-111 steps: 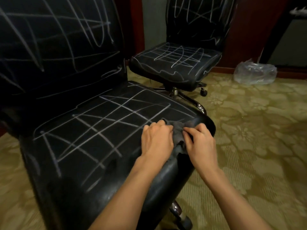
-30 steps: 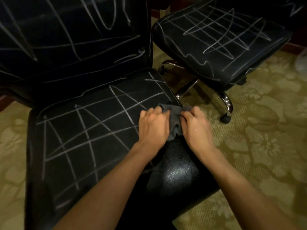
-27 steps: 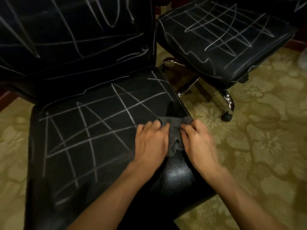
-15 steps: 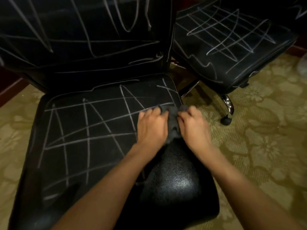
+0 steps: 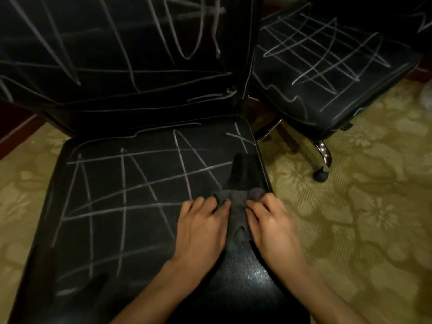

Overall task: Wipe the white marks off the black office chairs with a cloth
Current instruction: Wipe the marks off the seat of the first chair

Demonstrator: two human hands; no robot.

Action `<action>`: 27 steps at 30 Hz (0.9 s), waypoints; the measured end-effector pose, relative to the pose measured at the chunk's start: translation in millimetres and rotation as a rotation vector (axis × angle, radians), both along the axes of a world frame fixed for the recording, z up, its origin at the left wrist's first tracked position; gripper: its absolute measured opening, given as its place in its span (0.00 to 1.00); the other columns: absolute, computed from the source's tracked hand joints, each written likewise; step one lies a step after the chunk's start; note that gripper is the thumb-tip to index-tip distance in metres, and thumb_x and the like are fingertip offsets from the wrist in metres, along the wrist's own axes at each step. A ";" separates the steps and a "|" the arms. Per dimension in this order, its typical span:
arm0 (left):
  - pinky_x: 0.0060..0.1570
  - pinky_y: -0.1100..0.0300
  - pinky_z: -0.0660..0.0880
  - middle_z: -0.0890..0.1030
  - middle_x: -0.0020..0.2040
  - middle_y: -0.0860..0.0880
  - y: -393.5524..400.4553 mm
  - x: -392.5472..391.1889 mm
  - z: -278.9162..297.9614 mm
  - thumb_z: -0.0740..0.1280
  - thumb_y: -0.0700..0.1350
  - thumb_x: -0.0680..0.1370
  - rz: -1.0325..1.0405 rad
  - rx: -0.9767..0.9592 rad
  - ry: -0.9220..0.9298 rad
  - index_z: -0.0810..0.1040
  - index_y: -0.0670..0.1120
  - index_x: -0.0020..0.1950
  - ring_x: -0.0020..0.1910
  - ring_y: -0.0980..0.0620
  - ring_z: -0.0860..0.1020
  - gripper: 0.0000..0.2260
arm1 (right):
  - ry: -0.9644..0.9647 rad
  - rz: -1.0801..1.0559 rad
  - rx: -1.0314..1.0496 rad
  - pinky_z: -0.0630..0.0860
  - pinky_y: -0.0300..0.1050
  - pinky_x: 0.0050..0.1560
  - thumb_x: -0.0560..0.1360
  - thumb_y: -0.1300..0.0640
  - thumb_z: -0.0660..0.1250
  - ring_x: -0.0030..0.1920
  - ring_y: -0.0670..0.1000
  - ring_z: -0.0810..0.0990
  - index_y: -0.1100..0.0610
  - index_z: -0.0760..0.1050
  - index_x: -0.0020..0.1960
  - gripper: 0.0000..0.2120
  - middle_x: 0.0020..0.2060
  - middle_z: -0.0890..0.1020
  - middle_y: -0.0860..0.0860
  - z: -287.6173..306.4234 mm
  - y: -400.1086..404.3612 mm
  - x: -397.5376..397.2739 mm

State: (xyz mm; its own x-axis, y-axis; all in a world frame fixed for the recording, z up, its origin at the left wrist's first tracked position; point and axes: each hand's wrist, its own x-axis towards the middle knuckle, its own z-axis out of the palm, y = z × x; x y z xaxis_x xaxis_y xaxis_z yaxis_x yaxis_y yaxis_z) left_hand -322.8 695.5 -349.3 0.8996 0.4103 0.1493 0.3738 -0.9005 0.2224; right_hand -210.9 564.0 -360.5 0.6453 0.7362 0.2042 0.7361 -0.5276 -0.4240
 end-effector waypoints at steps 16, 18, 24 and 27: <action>0.56 0.52 0.63 0.79 0.55 0.46 69.1 138.2 5.1 0.59 0.46 0.82 0.136 0.032 0.123 0.80 0.50 0.61 0.57 0.44 0.75 0.13 | -0.007 -0.117 -0.072 0.73 0.52 0.50 0.80 0.56 0.62 0.54 0.61 0.76 0.59 0.80 0.58 0.12 0.54 0.75 0.58 -4.1 101.4 120.3; 0.50 0.52 0.63 0.79 0.48 0.47 57.9 104.5 0.1 0.63 0.45 0.79 0.064 0.067 0.085 0.83 0.49 0.57 0.49 0.44 0.77 0.11 | -0.061 -0.060 -0.045 0.75 0.51 0.46 0.78 0.56 0.65 0.50 0.60 0.77 0.60 0.81 0.54 0.10 0.50 0.76 0.57 -3.1 75.9 96.3; 0.49 0.52 0.63 0.80 0.46 0.46 72.6 119.4 -2.8 0.55 0.47 0.79 0.041 0.098 0.012 0.84 0.48 0.55 0.47 0.44 0.77 0.17 | -0.095 -0.030 -0.058 0.75 0.52 0.45 0.79 0.56 0.63 0.51 0.60 0.76 0.60 0.79 0.57 0.11 0.51 0.75 0.57 -2.8 93.0 106.5; 0.58 0.51 0.65 0.78 0.57 0.46 97.2 165.2 5.5 0.56 0.46 0.83 0.127 0.076 0.108 0.80 0.49 0.62 0.58 0.43 0.75 0.14 | -0.111 -0.090 -0.116 0.74 0.52 0.53 0.81 0.56 0.60 0.57 0.60 0.75 0.59 0.75 0.64 0.14 0.59 0.73 0.58 -4.6 135.0 141.9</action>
